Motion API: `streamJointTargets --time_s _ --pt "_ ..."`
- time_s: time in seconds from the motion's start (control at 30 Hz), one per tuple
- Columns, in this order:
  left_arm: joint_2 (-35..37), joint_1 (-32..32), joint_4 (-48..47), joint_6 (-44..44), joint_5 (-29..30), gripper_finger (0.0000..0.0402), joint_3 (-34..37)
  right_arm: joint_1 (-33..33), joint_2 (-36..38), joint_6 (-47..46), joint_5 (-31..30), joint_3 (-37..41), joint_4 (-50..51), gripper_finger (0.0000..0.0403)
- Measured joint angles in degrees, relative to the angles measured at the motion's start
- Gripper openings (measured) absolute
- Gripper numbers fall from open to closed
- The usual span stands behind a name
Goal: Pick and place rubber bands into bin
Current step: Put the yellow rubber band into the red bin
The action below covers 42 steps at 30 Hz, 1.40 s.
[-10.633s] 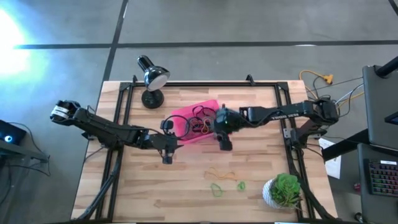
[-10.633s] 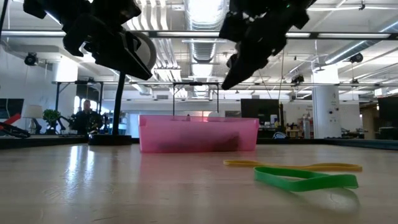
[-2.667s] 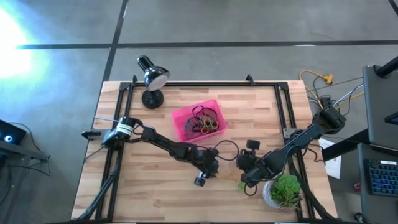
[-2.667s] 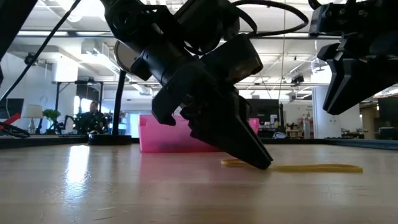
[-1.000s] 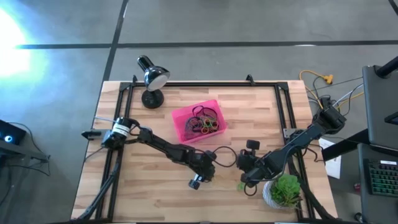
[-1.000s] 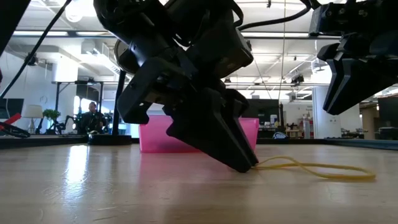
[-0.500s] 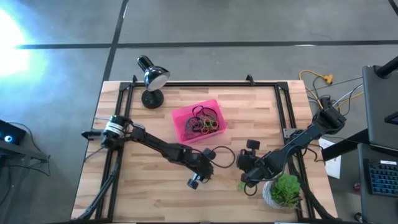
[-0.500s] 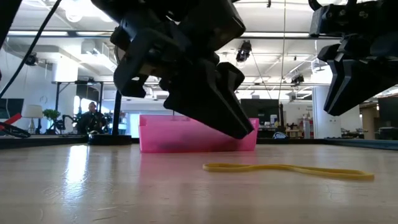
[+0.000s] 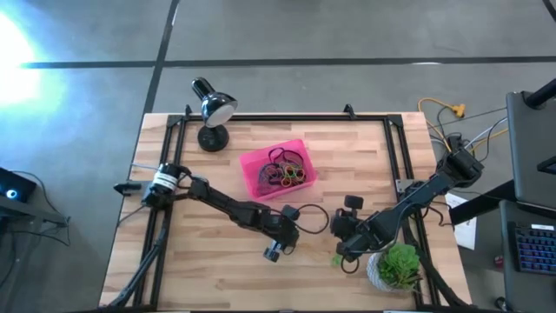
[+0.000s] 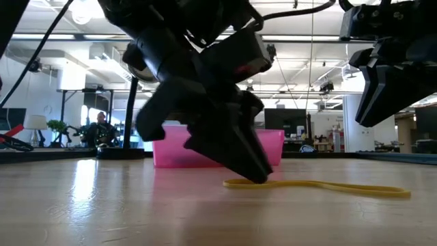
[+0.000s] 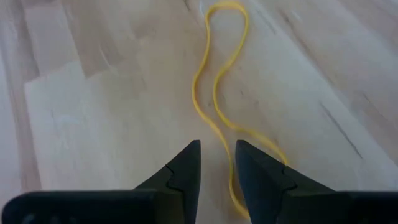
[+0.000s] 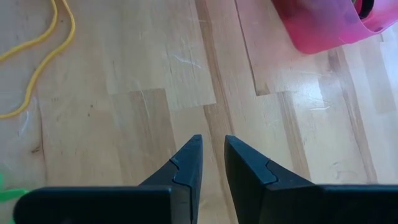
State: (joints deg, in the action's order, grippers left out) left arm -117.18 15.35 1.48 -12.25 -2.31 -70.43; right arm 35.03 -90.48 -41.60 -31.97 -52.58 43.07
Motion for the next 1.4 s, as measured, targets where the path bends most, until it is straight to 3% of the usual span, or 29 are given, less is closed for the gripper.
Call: streamJointTargets --time_s 0.3,0.47,0.93,1.07,1.4 --pt "2.4 0.0 -10.6 3.2 0.0 0.0087 -0.1 0.0 0.0 0.0 0.0 0.5 -0.1 0.0056" --pt "2.4 0.1 -10.7 4.7 -0.9 0.0087 0.4 0.0 0.0 -0.2 0.0 0.6 0.0 0.0056" --pt "2.4 0.2 -10.5 10.5 -12.3 0.0087 4.7 0.0 0.0 -0.4 0.0 0.7 -0.1 0.0056" --pt "2.4 0.4 -9.8 11.7 -12.7 0.0086 5.6 0.0 0.0 -0.4 0.0 0.7 -0.1 0.0056" --pt "2.2 0.6 -4.2 13.5 -12.0 0.0020 9.8 0.0 0.0 -0.4 0.0 0.6 -0.2 0.0057"
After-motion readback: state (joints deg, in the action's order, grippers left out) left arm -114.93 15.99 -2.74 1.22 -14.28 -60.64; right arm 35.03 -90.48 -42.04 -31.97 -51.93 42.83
